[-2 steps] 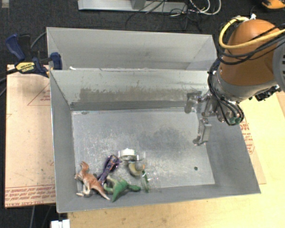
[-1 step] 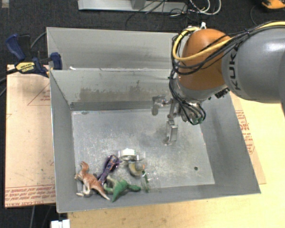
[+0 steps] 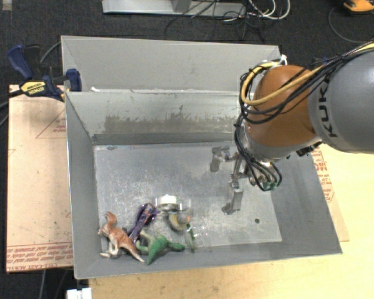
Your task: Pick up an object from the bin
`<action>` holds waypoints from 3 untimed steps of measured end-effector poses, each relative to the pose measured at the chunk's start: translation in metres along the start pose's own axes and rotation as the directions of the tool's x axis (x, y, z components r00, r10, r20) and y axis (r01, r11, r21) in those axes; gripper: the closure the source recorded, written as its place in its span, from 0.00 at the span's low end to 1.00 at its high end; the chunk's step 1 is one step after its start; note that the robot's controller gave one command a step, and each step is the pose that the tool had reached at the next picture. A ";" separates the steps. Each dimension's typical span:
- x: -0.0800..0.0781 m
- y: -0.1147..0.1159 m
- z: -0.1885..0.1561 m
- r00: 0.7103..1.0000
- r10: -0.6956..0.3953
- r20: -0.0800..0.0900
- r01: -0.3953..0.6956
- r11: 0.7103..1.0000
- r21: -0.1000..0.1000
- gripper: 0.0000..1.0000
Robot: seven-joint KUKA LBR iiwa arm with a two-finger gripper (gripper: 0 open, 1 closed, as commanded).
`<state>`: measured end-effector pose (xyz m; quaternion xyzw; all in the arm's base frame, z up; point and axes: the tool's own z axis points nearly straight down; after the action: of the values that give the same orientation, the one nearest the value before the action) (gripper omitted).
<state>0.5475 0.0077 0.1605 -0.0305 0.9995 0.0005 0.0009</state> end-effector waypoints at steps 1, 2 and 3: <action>-0.025 0.087 0.043 1.000 0.019 -0.002 -0.019 1.000 -0.006 0.00; 0.009 0.070 0.079 0.996 -0.085 0.026 0.085 0.996 -0.006 0.00; 0.008 0.079 0.086 0.963 -0.268 0.013 0.268 0.963 -0.007 0.00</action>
Offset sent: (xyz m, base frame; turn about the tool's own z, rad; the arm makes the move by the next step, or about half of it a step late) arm -0.0239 0.0632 -0.0905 -0.0979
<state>0.5344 0.0865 0.0745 -0.1654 0.9862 0.0047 0.0068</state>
